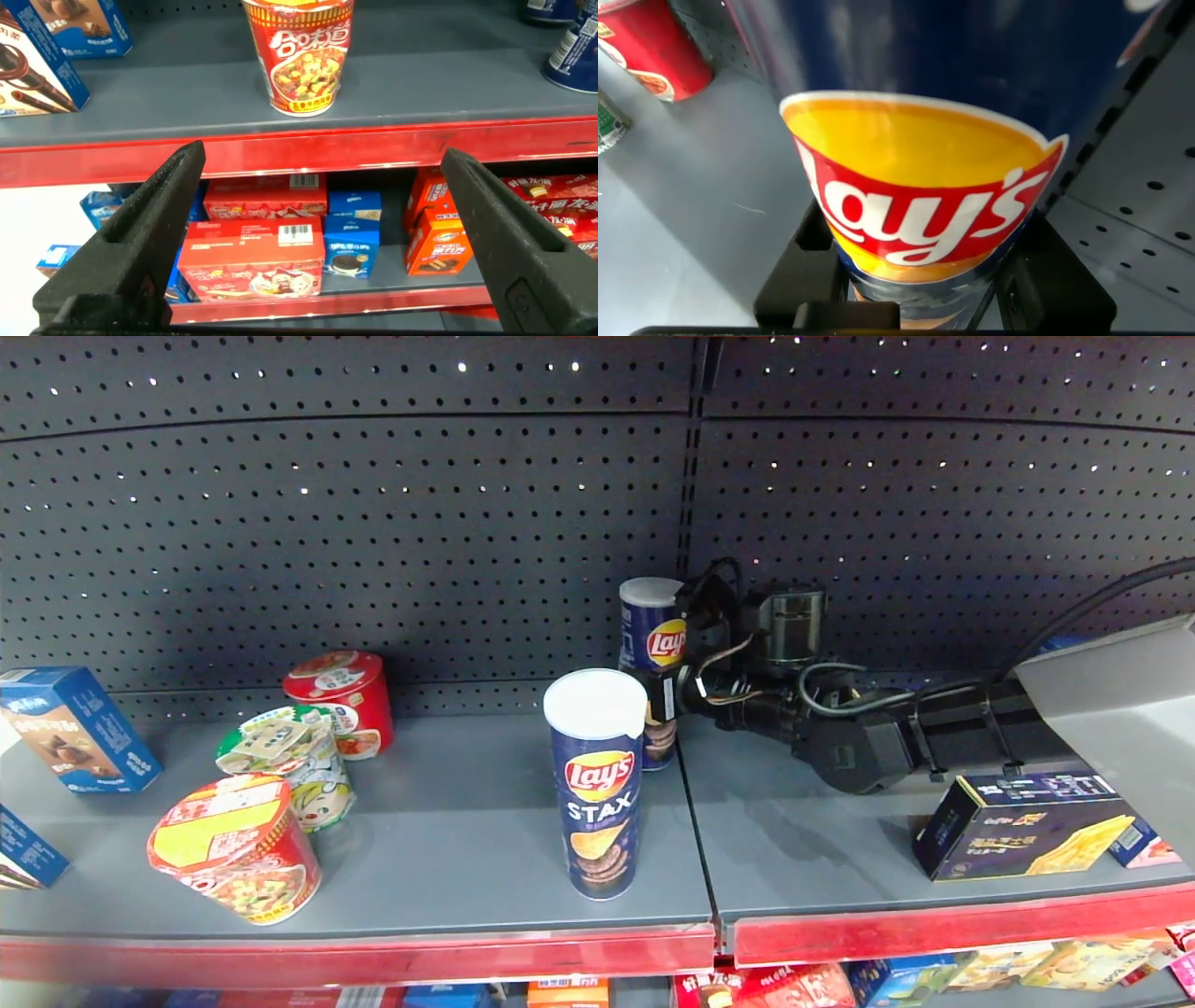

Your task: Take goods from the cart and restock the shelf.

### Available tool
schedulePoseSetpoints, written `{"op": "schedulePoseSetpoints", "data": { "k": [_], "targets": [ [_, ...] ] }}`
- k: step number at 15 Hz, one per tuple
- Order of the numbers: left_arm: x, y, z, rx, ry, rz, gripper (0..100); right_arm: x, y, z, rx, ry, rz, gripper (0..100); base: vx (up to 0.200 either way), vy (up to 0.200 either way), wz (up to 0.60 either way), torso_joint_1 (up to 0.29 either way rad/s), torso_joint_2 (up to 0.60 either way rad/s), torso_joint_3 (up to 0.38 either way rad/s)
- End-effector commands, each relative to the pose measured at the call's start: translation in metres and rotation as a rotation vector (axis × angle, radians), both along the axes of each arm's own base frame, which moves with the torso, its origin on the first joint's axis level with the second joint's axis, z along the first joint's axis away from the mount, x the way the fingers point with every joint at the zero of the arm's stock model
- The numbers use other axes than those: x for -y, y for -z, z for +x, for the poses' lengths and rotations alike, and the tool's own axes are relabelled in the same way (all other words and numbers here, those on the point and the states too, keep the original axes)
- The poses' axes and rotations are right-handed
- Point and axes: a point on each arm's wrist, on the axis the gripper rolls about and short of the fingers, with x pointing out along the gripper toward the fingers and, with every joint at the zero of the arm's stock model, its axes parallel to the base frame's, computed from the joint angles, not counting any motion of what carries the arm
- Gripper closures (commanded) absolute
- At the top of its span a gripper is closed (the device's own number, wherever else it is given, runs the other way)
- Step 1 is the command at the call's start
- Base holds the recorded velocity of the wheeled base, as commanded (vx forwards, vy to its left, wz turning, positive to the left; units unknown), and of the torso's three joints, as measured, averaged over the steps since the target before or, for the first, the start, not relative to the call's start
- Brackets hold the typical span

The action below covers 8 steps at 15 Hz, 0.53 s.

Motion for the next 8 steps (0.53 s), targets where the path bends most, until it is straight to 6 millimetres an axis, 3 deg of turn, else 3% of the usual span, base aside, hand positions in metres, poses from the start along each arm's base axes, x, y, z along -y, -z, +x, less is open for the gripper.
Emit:
{"op": "schedulePoseSetpoints", "data": {
  "k": [1,8],
  "targets": [
    [0.0000,0.0000,0.0002,-0.002,0.000,-0.001,0,-0.0002,0.0005,0.0003,-0.002,0.001,-0.002,100,0.000,0.000,0.00,0.000,0.00,0.000],
    [0.0000,0.0000,0.0002,-0.002,0.000,0.001,0,-0.0025,-0.0005,-0.0015,0.000,0.016,-0.004,100,0.000,0.000,0.00,0.000,0.00,0.000]
  ]
}}
